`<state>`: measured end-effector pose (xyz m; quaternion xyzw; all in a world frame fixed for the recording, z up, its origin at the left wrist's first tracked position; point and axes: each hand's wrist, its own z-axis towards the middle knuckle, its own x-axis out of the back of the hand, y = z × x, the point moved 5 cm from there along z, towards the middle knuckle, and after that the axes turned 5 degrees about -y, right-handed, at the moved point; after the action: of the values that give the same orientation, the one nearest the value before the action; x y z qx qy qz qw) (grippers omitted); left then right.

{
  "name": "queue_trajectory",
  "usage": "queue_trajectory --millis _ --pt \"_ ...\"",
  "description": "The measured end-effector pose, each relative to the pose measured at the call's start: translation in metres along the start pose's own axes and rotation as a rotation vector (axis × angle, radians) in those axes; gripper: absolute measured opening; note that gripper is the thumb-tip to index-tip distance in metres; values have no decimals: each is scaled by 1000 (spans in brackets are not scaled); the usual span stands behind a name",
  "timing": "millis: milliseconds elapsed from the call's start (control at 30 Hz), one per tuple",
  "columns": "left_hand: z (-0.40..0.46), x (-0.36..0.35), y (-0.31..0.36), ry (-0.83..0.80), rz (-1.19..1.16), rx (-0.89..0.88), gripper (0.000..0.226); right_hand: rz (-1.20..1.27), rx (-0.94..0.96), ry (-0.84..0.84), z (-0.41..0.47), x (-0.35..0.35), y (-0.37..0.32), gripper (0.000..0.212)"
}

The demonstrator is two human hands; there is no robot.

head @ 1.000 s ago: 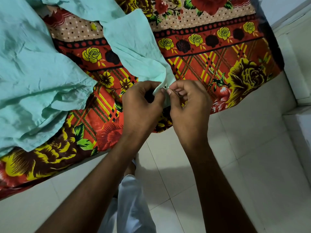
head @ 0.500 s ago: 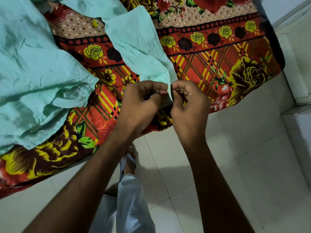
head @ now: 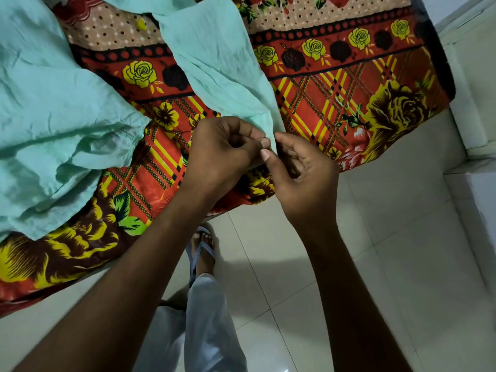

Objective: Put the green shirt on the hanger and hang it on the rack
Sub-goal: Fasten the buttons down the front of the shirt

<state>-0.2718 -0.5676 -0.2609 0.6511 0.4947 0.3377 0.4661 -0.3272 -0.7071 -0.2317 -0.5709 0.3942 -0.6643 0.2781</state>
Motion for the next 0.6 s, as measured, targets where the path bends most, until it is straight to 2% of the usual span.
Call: queue_trajectory --millis 100,233,367,433,500,600 --pt "2 0 -2 -35 -104 62 5 -23 -56 103 3 2 5 22" --pt "5 0 -2 -62 -137 178 8 57 -271 181 3 -4 8 18" --pt "12 2 -1 -64 -60 268 9 84 -459 118 5 -7 16 26" --pt "17 1 1 -39 110 239 11 -65 -392 70 9 -5 11 31" --pt "21 -3 6 -21 306 171 18 -284 -210 68 13 -1 -3 31" --pt "27 -4 9 -10 418 119 26 -428 -100 -7 18 1 -5 28"
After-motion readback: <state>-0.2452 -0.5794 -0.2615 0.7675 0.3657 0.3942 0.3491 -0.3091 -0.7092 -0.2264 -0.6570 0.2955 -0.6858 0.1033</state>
